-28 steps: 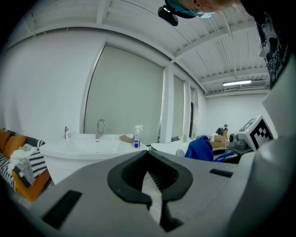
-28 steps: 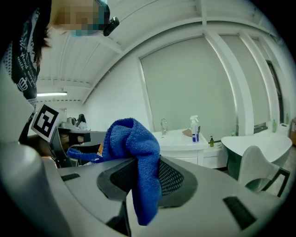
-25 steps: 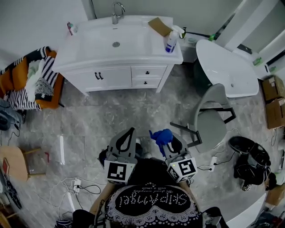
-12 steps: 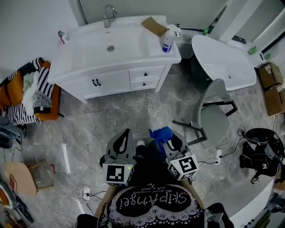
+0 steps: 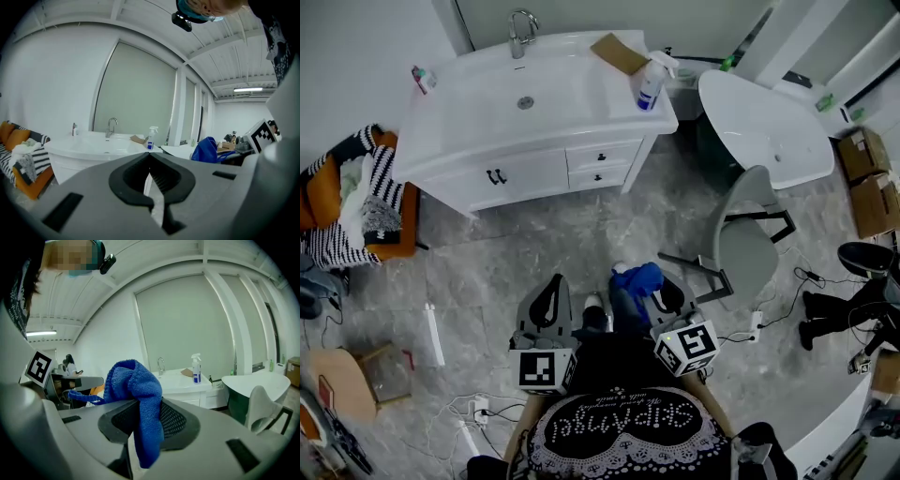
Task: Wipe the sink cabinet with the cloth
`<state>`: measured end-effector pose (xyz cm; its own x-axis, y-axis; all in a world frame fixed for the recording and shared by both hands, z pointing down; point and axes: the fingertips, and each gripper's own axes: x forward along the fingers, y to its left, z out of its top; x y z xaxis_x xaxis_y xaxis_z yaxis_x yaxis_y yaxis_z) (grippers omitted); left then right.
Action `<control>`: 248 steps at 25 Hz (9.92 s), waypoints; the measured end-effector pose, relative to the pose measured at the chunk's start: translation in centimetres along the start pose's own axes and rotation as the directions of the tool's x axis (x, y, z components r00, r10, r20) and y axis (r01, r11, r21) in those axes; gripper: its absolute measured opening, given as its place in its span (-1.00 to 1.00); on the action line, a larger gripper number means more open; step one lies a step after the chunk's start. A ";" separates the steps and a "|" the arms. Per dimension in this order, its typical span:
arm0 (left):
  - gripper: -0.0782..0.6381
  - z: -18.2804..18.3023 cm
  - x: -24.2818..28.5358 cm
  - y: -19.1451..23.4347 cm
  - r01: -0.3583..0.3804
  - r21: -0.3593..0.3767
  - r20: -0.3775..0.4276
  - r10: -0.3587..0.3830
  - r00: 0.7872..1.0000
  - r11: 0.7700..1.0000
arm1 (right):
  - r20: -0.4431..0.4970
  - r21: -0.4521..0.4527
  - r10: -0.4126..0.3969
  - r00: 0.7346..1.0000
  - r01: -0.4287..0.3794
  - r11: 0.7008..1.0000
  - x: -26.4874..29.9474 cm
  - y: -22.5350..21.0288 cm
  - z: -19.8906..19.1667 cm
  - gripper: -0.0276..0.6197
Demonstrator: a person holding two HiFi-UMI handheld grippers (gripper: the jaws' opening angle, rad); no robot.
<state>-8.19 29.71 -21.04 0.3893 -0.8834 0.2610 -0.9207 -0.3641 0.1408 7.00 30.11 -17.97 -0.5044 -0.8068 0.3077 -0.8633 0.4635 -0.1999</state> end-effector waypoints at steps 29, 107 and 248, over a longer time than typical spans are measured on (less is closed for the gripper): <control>-0.77 3.8 21.8 0.9 -0.091 0.043 -0.053 0.094 0.994 0.995 | -0.077 0.015 0.077 0.994 -0.076 0.997 14.2 -18.9 5.2 -0.56; -0.77 9.2 21.1 11.6 0.068 0.039 0.043 -0.069 0.997 0.997 | -0.091 0.012 -0.001 0.996 0.002 1.000 17.9 -14.7 5.7 -0.55; -0.77 -39.2 51.0 17.3 0.214 0.279 0.158 -0.264 0.952 0.936 | 0.617 -0.285 0.128 0.776 0.068 0.956 48.9 -21.1 -16.1 -0.56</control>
<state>-3.08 -10.07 32.15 0.6090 -0.7909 0.0606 -0.7870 -0.6120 -0.0784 0.25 -13.17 16.30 -0.4908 -0.7929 -0.3611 -0.8652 0.4924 0.0946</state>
